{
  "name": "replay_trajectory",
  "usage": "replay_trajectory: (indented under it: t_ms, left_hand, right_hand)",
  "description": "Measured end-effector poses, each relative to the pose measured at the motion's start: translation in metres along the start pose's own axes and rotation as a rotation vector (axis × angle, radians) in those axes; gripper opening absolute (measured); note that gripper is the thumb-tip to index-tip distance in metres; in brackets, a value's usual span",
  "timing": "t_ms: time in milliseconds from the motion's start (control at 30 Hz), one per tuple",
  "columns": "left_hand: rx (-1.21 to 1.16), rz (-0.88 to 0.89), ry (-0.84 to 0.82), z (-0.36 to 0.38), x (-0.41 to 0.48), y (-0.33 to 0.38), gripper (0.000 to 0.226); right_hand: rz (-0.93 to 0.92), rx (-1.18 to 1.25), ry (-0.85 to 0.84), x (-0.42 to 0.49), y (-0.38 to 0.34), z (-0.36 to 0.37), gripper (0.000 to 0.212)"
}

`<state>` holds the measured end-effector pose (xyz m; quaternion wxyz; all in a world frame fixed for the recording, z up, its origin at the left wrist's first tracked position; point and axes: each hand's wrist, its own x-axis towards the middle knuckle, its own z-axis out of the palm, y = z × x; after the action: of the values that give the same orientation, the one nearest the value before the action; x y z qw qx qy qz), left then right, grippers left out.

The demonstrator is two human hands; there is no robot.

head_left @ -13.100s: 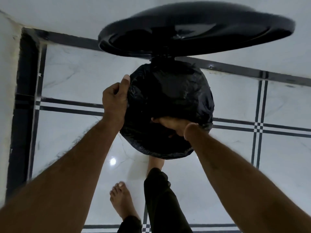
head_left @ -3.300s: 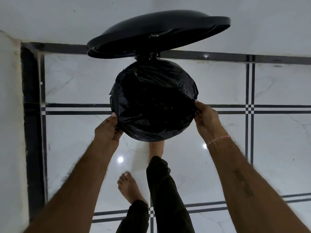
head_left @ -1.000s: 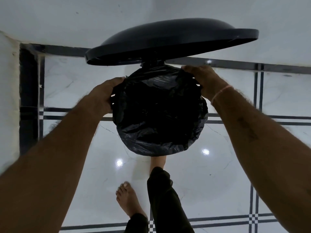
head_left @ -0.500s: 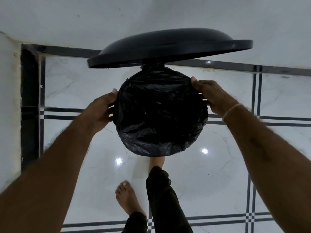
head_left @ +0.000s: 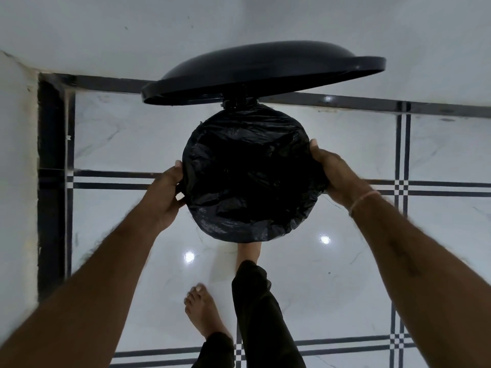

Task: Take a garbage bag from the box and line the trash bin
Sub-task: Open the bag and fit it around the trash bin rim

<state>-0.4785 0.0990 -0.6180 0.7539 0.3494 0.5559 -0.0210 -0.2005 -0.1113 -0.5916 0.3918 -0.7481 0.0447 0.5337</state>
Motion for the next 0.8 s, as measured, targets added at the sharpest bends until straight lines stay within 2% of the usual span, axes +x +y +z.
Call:
replay_trajectory:
  t_ms: [100,167,233,300,333,367,433,533,667,733,800]
  left_hand:
    - [-0.005,-0.030,0.018,0.002,0.005,0.003,0.031]
    - [-0.093,-0.069,0.040,0.006,0.008,0.002,0.039]
    - [-0.187,-0.101,0.187,0.017,0.002,-0.001,0.051]
    - [-0.269,-0.104,0.397,0.028,-0.012,-0.009,0.063]
    - [-0.289,-0.091,0.460,0.033,-0.021,-0.015,0.058]
    - [-0.302,-0.097,0.474,0.037,-0.031,-0.023,0.048]
    - [-0.360,-0.150,0.415,0.044,-0.048,-0.036,0.038]
    - [-0.424,-0.181,0.336,0.046,-0.057,-0.043,0.044]
    - [-0.546,-0.161,0.272,0.042,-0.048,-0.043,0.034]
    - [-0.578,-0.157,0.265,0.040,-0.045,-0.048,0.035]
    - [-0.581,-0.142,0.254,0.040,-0.044,-0.054,0.038]
  right_hand:
    - [0.106,0.099,-0.069,-0.008,-0.008,0.004,0.056]
    - [0.120,0.138,-0.016,-0.011,-0.010,0.007,0.055]
    - [0.007,0.131,0.180,-0.015,0.000,0.013,0.053]
    - [-0.149,0.067,0.517,-0.020,0.021,0.018,0.042]
    - [-0.188,0.053,0.659,-0.027,0.033,0.021,0.037]
    - [-0.185,0.064,0.730,-0.036,0.041,0.027,0.033]
    - [-0.118,0.166,0.662,-0.046,0.051,0.037,0.028]
    - [-0.011,0.372,0.475,-0.048,0.050,0.042,0.017]
    - [0.140,0.576,0.341,-0.034,0.045,0.025,0.018]
    - [0.174,0.606,0.302,-0.030,0.047,0.021,0.027]
    - [0.139,0.565,0.324,-0.029,0.049,0.020,0.020]
